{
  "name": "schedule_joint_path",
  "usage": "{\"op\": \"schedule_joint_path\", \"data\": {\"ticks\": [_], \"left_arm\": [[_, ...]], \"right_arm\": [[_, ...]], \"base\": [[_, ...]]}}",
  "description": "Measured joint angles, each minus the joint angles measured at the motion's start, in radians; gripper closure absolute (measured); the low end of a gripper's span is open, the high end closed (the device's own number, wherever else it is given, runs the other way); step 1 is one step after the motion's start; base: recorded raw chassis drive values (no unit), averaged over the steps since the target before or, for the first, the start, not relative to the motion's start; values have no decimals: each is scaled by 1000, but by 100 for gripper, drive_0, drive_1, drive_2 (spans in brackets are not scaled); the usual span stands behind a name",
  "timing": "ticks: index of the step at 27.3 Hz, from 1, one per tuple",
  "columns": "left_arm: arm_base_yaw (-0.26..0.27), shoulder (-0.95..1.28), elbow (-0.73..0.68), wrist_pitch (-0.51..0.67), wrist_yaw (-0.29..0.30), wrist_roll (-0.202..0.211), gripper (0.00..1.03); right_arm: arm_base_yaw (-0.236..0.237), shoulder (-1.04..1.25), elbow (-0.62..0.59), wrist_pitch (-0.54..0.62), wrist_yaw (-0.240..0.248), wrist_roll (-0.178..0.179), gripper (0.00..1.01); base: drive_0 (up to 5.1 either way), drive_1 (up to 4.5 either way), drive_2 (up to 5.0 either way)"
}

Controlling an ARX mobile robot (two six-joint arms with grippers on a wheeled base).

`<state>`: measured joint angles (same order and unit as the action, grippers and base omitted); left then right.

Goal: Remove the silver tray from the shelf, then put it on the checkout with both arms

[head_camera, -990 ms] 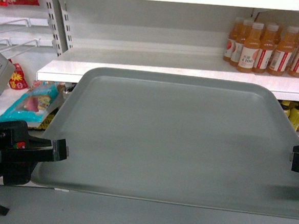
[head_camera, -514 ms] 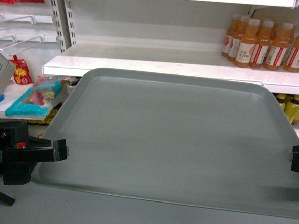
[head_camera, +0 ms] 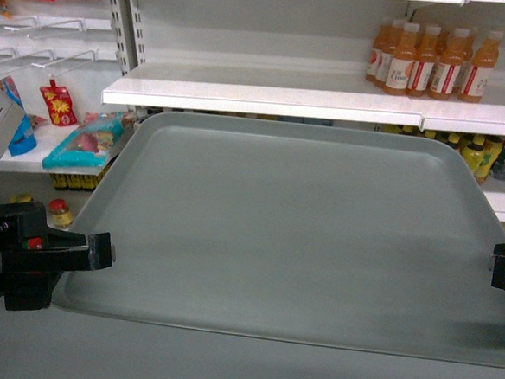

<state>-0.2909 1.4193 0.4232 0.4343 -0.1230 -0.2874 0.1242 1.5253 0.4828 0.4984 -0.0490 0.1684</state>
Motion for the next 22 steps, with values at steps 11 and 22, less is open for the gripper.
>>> {"op": "schedule_joint_path", "data": {"ticks": [11,22], "left_arm": [[0,0,0,-5,0,0,100],[0,0,0,-2,0,0,100]], "right_arm": [[0,0,0,-3,0,0,98],[0,0,0,-3,0,0,98]], "base": [[9,-425,442],[4,-429,437]]}}
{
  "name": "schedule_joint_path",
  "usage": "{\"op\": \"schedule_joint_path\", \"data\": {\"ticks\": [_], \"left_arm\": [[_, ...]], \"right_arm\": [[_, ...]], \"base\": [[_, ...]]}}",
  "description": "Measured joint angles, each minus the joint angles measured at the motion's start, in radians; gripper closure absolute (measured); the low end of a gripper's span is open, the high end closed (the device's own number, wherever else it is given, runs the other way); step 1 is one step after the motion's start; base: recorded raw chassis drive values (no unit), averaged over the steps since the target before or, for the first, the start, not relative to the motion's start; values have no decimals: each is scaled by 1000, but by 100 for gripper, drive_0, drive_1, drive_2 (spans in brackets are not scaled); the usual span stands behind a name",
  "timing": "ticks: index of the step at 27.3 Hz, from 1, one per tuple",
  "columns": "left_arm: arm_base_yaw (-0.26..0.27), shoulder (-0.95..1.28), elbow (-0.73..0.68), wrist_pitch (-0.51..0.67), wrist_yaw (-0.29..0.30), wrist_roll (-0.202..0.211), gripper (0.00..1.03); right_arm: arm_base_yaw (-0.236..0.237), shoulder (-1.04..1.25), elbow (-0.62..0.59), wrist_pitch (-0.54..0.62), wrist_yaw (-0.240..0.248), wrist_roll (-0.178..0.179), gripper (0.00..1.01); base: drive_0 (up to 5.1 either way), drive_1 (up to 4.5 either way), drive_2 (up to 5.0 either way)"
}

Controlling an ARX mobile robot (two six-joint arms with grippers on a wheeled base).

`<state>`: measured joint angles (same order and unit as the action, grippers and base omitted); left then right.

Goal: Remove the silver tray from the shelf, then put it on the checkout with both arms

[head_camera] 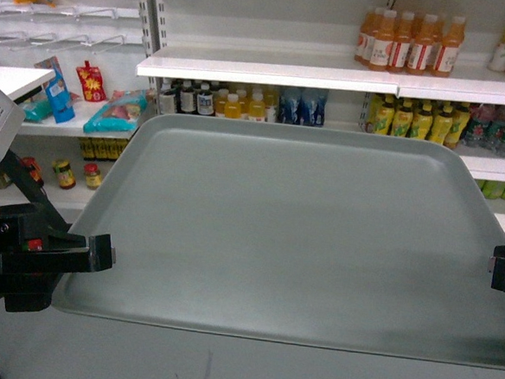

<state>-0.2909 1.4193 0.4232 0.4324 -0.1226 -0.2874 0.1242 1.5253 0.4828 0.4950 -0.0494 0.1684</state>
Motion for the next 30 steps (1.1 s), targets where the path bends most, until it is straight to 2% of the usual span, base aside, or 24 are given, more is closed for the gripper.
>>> {"op": "schedule_joint_path", "data": {"ticks": [21,30], "left_arm": [[0,0,0,2,0,0,100],[0,-3,-3,0,0,0,100]], "right_arm": [[0,0,0,1,0,0,98],[0,-2,-3,-1,0,0,98]], "base": [[6,-424,436],[0,0,0]]}}
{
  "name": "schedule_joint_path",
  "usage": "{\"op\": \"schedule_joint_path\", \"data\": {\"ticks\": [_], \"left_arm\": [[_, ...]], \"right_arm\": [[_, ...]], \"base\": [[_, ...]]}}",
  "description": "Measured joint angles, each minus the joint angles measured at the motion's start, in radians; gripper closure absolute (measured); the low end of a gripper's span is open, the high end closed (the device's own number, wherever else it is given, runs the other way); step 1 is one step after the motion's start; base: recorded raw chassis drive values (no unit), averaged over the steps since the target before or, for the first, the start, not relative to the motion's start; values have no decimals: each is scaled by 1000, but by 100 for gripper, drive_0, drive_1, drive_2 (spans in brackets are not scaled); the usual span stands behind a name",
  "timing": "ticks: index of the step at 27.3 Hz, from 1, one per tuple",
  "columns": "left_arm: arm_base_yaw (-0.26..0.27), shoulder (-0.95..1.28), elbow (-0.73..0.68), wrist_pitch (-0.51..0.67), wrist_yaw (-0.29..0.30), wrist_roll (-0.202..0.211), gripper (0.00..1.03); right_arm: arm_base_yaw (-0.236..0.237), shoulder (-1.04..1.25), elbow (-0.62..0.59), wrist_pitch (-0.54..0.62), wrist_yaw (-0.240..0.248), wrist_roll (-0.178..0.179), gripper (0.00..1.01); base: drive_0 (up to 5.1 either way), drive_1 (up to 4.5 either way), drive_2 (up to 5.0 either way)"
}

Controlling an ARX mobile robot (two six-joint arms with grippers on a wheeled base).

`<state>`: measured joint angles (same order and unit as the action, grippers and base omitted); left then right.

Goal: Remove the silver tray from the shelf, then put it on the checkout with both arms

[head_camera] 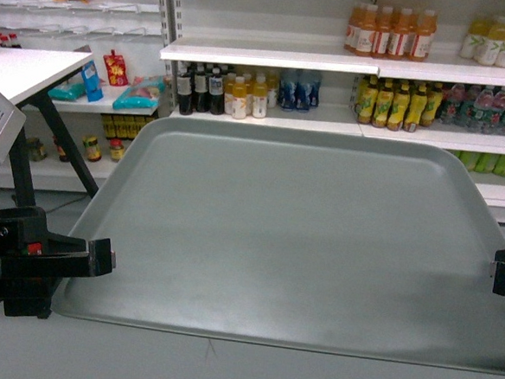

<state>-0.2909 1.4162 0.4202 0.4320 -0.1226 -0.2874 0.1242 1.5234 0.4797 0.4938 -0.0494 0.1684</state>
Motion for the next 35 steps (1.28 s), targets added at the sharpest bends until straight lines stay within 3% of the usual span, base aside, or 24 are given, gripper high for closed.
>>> {"op": "schedule_joint_path", "data": {"ticks": [6,35], "left_arm": [[0,0,0,2,0,0,100],[-1,2,0,-2,0,0,100]], "right_arm": [[0,0,0,2,0,0,98],[0,2,1,1,-2,0,98]], "base": [[0,0,0],[-492,245,245]]}}
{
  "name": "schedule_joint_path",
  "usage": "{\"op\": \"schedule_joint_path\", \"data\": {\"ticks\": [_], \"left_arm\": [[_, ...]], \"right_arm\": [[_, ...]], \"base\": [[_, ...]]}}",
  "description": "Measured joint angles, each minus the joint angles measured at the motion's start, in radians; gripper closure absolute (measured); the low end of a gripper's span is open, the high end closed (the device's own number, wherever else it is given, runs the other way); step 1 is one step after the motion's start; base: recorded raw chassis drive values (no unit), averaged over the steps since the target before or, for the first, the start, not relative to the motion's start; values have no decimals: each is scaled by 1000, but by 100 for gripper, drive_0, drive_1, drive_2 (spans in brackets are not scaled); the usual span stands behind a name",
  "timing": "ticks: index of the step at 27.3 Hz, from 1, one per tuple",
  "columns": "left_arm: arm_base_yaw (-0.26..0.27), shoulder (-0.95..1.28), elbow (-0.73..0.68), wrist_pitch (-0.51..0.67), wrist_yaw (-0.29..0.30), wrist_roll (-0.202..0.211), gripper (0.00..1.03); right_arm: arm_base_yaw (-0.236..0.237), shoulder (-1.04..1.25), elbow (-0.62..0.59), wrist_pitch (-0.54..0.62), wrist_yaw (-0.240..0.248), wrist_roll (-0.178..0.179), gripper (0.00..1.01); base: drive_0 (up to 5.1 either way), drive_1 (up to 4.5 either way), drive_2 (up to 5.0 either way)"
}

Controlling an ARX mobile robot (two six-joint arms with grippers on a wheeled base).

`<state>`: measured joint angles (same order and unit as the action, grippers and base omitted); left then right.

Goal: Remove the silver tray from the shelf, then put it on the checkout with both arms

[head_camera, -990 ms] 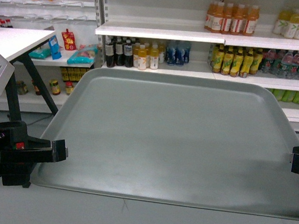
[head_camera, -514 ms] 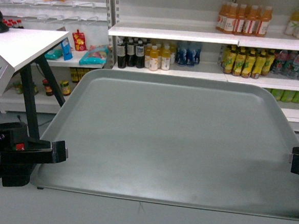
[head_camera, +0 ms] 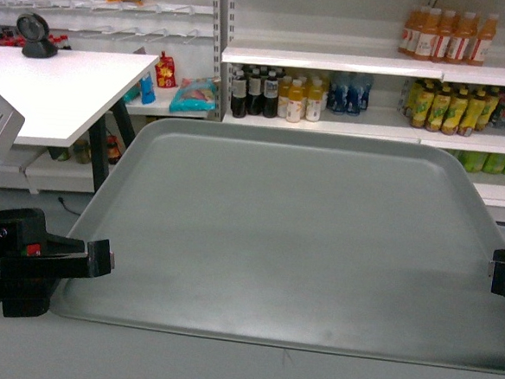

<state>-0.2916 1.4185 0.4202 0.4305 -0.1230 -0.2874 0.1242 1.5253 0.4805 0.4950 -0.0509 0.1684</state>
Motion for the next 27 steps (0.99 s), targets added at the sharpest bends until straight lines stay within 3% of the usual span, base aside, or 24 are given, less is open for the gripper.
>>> {"op": "schedule_joint_path", "data": {"ticks": [27], "left_arm": [[0,0,0,7,0,0,100]], "right_arm": [[0,-2,1,3,2,0,98]], "base": [[-493,248,248]]}}
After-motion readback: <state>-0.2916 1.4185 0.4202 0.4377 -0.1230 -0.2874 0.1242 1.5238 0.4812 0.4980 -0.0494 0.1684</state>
